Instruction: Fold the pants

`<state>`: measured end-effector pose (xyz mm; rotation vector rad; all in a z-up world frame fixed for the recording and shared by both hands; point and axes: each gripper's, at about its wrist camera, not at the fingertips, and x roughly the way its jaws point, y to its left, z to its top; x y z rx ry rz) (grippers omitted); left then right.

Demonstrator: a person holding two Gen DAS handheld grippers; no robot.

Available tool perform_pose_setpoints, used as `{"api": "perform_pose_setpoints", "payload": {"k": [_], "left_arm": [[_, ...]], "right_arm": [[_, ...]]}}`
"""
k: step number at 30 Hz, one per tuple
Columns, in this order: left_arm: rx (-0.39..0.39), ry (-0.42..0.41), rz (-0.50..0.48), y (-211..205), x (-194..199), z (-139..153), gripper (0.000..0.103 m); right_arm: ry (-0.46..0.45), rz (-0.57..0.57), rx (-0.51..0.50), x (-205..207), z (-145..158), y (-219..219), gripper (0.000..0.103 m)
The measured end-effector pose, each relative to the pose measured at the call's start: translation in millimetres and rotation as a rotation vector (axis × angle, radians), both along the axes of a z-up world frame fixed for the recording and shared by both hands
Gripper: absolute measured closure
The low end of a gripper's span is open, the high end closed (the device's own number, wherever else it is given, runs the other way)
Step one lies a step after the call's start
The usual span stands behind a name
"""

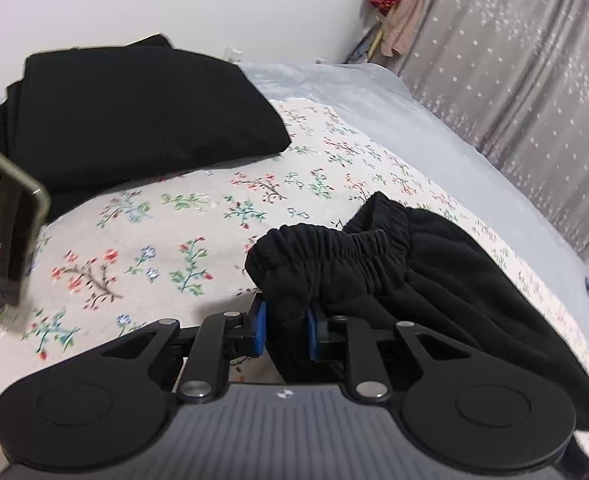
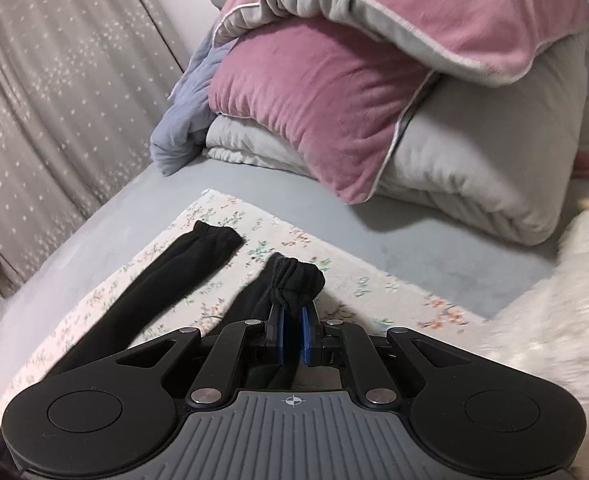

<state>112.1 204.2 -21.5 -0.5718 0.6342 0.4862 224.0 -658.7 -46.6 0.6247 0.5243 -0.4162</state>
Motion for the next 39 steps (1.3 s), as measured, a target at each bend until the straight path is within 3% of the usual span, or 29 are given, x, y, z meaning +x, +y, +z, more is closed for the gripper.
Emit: {"api": "perform_pose_setpoints", "payload": {"k": [5, 7, 9, 11, 14, 16, 19, 21, 23, 27, 33, 35, 38, 39], "left_arm": [[-0.033, -0.005, 0.042, 5.6, -8.7, -2.3, 0.09], [-0.029, -0.012, 0.043, 4.4, -13.4, 1.3, 0.09], [-0.006, -0.008, 0.038, 0.4, -15.5, 2.7, 0.09], [0.018, 0.037, 0.028, -4.4, -11.7, -3.5, 0.09], [0.002, 0.125, 0.011, -10.4, -4.6, -22.4, 0.089], [0.068, 0.153, -0.019, -20.2, -2.6, -26.3, 0.088], [0.174, 0.191, -0.047, -33.4, 2.2, -25.7, 0.078], [0.174, 0.2, -0.036, -31.1, 1.6, -25.7, 0.066], [0.161, 0.206, -0.023, -26.7, -0.5, -24.7, 0.059], [0.143, 0.187, 0.021, -18.6, -9.0, -13.2, 0.047], [0.248, 0.128, 0.057, -21.6, 3.5, 12.4, 0.038], [0.25, 0.098, 0.022, -22.7, 21.1, 15.4, 0.036], [0.258, 0.059, -0.075, -25.6, 52.5, 13.7, 0.02], [0.27, 0.05, -0.089, -26.0, 62.5, 12.7, 0.019]], "right_arm": [[0.041, 0.014, 0.002, -11.9, -6.3, -9.3, 0.096], [-0.012, 0.017, 0.031, -24.3, 4.0, -10.6, 0.096], [-0.056, 0.027, -0.006, -37.3, 15.7, -3.2, 0.096], [-0.023, 0.014, -0.047, -41.2, 17.4, 0.4, 0.096], [0.074, -0.049, -0.008, -39.1, 2.9, -10.6, 0.096], [0.059, -0.077, 0.014, -45.5, 5.2, -14.2, 0.096], [0.097, -0.054, -0.042, -41.5, 6.1, -4.1, 0.094], [0.199, -0.02, -0.075, -28.3, -5.1, 2.6, 0.089], [0.246, -0.053, -0.035, -24.6, -16.0, -6.2, 0.089], [0.204, -0.102, -0.005, -26.9, -12.3, -13.2, 0.085], [0.185, -0.258, -0.258, -19.1, 9.1, 5.4, 0.081], [0.167, -0.223, -0.244, -10.0, 8.2, 5.5, 0.067], [0.163, -0.109, -0.16, 14.2, -1.1, 12.1, 0.064], [0.162, -0.079, -0.143, 24.6, -3.7, 16.4, 0.064]]}}
